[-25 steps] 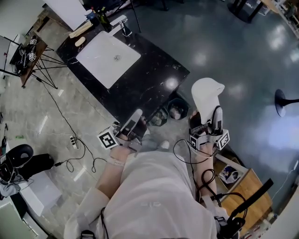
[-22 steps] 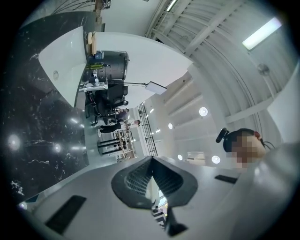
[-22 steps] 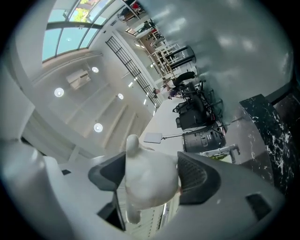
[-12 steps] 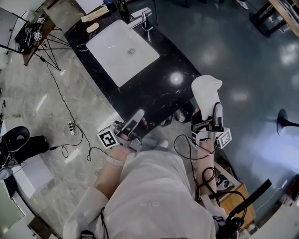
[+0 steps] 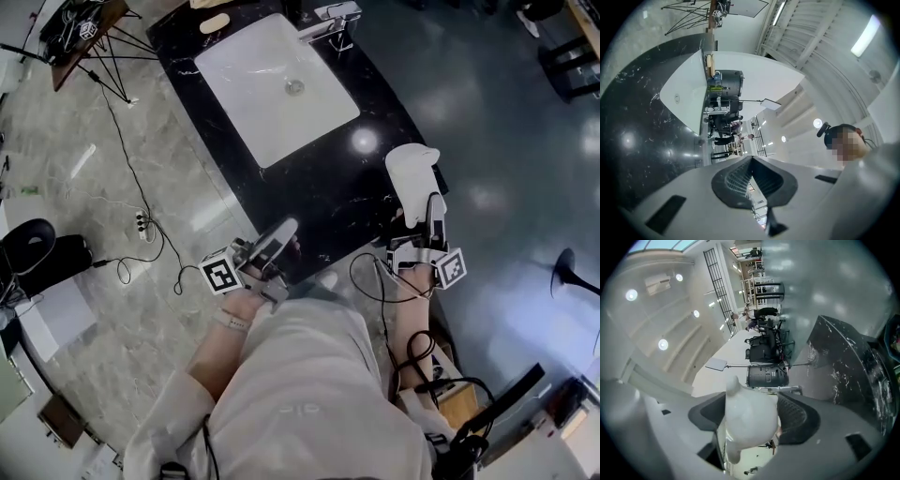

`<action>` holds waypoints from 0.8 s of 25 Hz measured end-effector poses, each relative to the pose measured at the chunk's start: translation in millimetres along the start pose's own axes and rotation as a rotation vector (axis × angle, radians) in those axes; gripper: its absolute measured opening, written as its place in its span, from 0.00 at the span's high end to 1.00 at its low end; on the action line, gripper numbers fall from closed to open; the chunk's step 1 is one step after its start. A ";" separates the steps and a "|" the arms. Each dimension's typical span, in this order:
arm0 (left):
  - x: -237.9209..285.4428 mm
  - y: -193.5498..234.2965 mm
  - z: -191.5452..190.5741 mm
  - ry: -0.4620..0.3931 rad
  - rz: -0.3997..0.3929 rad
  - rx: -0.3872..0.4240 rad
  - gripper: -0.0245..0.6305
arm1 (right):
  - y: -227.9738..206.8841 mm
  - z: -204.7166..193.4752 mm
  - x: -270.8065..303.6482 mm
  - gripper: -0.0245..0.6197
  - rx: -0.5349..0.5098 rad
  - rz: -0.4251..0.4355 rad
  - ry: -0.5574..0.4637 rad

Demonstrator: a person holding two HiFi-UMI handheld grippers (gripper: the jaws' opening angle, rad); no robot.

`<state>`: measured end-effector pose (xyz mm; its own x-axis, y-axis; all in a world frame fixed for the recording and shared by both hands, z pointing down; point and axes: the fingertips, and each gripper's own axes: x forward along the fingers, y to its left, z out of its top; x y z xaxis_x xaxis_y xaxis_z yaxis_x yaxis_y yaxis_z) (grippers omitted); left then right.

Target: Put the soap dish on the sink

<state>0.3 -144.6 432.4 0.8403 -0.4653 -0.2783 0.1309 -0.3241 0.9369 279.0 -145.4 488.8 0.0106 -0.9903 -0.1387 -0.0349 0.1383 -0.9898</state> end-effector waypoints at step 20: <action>-46.0 45.6 52.3 -0.117 0.094 -0.063 0.95 | -102.0 -65.5 49.2 0.42 -0.115 -0.445 0.133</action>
<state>-60.0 -181.1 476.8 0.7839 -0.5850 -0.2082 0.0906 -0.2240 0.9704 217.7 -209.2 585.1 -0.0778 -0.9473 0.3106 -0.1666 -0.2948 -0.9409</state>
